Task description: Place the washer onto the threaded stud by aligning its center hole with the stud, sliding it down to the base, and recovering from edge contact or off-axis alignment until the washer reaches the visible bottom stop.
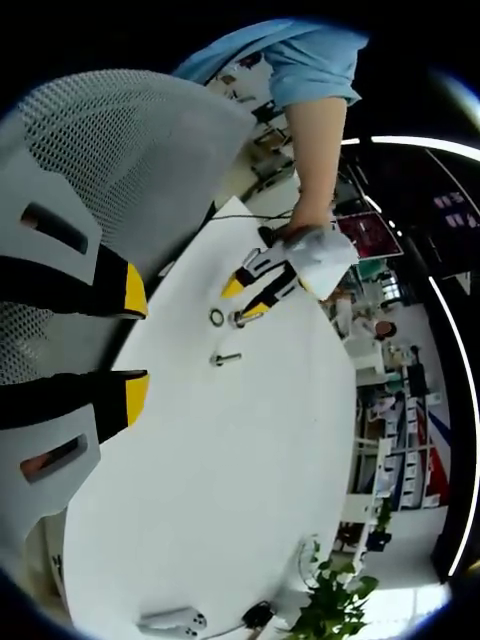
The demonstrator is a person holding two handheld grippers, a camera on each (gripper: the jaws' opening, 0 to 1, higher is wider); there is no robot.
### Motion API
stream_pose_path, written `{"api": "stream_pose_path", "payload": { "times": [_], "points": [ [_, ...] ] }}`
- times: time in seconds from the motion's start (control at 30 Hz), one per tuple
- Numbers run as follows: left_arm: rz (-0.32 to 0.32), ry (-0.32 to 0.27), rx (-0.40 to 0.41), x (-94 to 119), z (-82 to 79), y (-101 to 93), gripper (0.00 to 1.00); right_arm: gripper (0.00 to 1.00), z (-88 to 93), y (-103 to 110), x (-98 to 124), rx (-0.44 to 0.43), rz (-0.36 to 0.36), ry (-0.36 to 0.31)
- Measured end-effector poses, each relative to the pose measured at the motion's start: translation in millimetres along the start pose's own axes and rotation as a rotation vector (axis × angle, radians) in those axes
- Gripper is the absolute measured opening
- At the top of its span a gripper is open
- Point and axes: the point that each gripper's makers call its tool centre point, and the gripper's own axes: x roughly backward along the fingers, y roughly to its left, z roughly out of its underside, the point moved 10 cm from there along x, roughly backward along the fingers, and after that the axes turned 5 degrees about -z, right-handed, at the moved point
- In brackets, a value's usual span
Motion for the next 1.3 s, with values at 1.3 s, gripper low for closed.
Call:
{"api": "stream_pose_path", "payload": {
  "times": [1.3],
  "points": [
    [0.032,0.142,-0.073,-41,0.6,-2.9,0.21,0.23,0.9,-3,0,-0.014,-0.01,0.001]
  ]
}}
